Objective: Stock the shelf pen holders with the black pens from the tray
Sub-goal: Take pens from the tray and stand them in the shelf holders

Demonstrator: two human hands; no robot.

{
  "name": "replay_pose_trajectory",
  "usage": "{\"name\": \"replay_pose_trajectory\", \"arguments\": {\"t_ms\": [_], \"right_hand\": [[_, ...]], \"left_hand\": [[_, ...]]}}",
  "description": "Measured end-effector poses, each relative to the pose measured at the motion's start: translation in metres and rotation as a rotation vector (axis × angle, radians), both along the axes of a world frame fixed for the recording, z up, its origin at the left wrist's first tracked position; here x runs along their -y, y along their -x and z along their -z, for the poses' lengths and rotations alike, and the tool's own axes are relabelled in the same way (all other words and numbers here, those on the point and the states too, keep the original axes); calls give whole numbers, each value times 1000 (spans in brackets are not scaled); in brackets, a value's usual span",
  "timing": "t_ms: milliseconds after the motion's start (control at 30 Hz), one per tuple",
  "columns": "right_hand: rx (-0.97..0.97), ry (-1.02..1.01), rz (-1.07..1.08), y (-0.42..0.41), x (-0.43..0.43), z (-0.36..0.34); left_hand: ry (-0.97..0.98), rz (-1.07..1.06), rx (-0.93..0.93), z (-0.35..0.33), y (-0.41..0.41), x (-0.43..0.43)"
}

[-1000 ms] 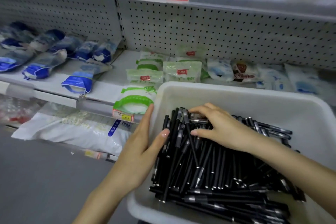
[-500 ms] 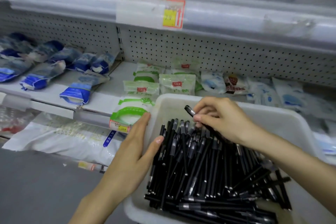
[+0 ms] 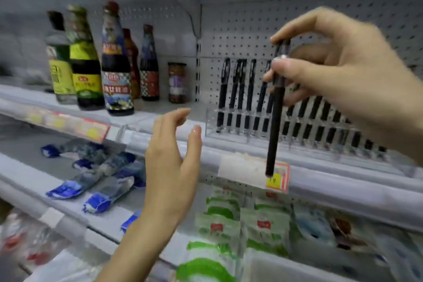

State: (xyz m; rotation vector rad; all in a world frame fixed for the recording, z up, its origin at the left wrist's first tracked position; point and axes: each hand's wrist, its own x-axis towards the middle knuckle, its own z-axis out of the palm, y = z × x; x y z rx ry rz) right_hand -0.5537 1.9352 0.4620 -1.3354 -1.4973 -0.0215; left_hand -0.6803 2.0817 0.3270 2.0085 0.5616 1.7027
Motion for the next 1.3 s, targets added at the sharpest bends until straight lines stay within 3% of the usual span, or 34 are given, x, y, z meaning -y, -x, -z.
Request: {"name": "replay_pose_trajectory", "arguments": {"t_ms": [233,333,567,1300], "right_hand": [[35,-212,167,-24,-58,-45],[62,-197,232,-33,-73,-43],[96,-181,304,-42,-92,-37],[181,-76,325,-34,-100,-15]], "left_hand": [[247,213,-107,-23,-43,-47],[179,130,-237,-15,-52,-45],[142,44,-322,-16,-58,-46],[162,96,-329,-8,-62,-59]]}}
